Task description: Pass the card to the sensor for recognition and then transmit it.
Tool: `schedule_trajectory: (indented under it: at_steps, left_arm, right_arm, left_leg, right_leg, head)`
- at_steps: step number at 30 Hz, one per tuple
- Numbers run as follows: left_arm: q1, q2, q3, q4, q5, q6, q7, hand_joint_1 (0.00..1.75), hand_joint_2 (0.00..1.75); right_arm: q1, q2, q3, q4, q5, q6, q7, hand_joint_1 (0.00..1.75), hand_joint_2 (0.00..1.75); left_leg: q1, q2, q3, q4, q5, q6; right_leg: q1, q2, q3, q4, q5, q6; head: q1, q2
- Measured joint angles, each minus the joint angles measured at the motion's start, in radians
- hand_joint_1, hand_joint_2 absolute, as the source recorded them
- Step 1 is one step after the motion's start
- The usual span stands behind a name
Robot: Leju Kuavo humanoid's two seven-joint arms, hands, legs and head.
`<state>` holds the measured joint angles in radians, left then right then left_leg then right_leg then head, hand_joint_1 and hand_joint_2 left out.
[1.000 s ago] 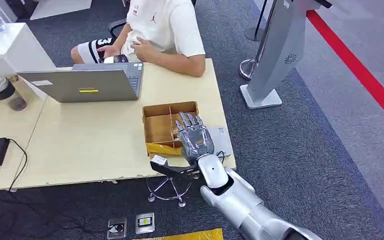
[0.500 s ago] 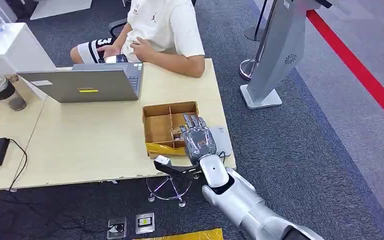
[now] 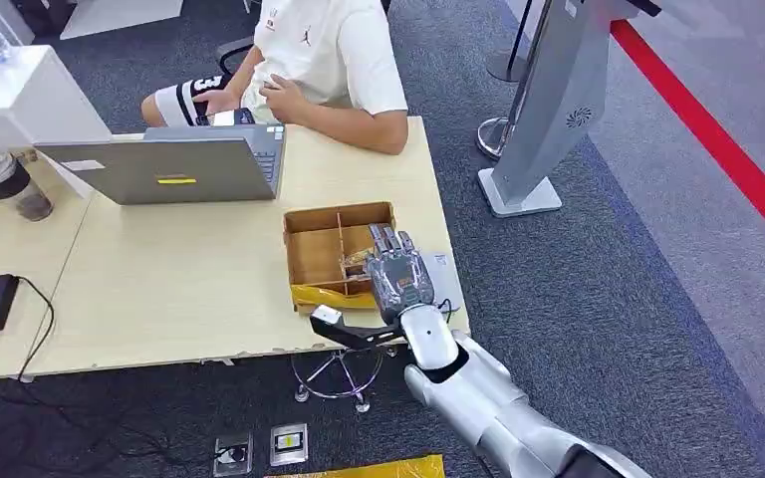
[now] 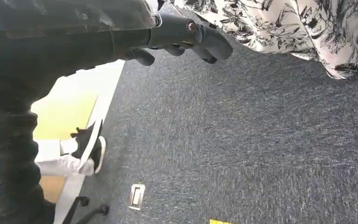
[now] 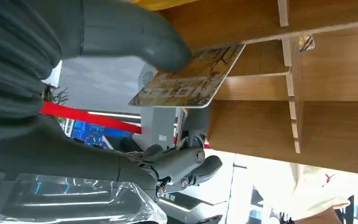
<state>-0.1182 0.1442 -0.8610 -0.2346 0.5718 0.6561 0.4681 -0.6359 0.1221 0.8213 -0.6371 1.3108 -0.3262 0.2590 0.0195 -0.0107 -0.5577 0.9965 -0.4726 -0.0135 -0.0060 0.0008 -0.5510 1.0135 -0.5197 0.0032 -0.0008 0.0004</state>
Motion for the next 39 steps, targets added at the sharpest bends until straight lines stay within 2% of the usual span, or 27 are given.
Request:
schedule_trajectory:
  at_steps: [2,3,4,5,19,22,27,31,39]
  left_arm:
    - [0.0,-0.002,0.0,0.0,0.0,0.003,0.009,0.0,1.75]
    - [0.0,-0.003,0.0,0.0,0.0,0.005,0.015,0.0,1.75]
    - [0.0,-0.005,0.0,0.0,0.0,0.01,0.017,0.0,1.75]
    - [0.0,-0.006,0.0,0.0,0.0,0.012,0.021,0.0,1.75]
    - [0.0,-0.018,0.0,0.0,0.0,0.02,0.034,0.0,1.75]
    - [0.0,-0.02,0.0,0.0,0.0,0.02,0.035,0.0,1.75]
    - [0.0,-0.022,0.0,0.0,0.0,0.023,0.037,0.0,1.75]
    - [0.0,-0.024,0.0,0.0,0.001,0.024,0.045,0.0,1.75]
    - [0.002,-0.027,0.0,0.0,0.001,0.023,0.047,0.0,1.75]
  right_arm:
    - [-0.004,0.003,-0.003,0.005,0.0,-0.006,-0.002,1.57,1.75]
    - [-0.006,0.005,-0.004,0.008,0.0,-0.009,-0.002,1.52,1.75]
    - [-0.007,0.006,-0.005,0.01,0.0,-0.012,-0.005,1.57,1.75]
    - [-0.008,0.007,-0.006,0.013,0.0,-0.015,-0.008,1.54,1.75]
    - [-0.012,0.021,-0.01,0.037,-0.001,-0.029,-0.011,1.57,1.75]
    - [-0.012,0.022,-0.01,0.038,0.0,-0.029,-0.011,1.75,1.75]
    - [-0.011,0.023,-0.011,0.038,-0.004,-0.067,-0.011,1.75,1.75]
    - [-0.011,0.022,-0.031,-0.009,-0.038,-0.128,-0.014,1.75,1.75]
    - [0.012,-0.007,-0.086,-0.244,-0.118,-0.14,-0.021,1.75,1.75]
  left_leg:
    - [0.0,0.0,0.0,0.0,0.0,0.0]
    - [0.0,0.0,0.0,0.0,0.0,0.0]
    - [0.0,0.0,0.0,0.0,0.0,0.0]
    - [0.0,0.0,0.0,0.0,0.0,0.0]
    - [0.0,0.0,0.0,0.0,0.0,0.0]
    - [0.0,0.0,0.0,0.0,0.0,0.0]
    - [0.0,0.0,0.0,0.0,0.0,0.0]
    - [0.0,0.0,0.0,0.0,0.0,0.0]
    - [0.0,0.0,0.001,0.0,0.0,0.0]
  right_leg:
    - [0.0,0.0,0.0,0.0,0.0,0.0]
    - [0.0,0.0,0.0,0.0,0.0,0.0]
    - [0.0,0.0,0.0,0.0,0.0,0.0]
    - [0.0,0.0,0.0,0.0,0.0,0.0]
    - [0.0,0.0,0.0,0.0,0.0,0.0]
    - [0.0,0.0,0.0,0.0,0.0,0.0]
    - [0.0,0.0,0.0,0.0,0.0,0.0]
    - [0.0,0.0,0.0,0.0,0.0,0.0]
    - [0.0,0.001,0.0,0.0,0.0,0.0]
  head:
    - [0.0,0.0]
    - [0.0,0.0]
    - [0.0,0.0]
    - [0.0,0.0]
    - [0.0,0.0]
    - [0.0,0.0]
    - [0.0,0.0]
    - [0.0,0.0]
    - [0.0,0.0]
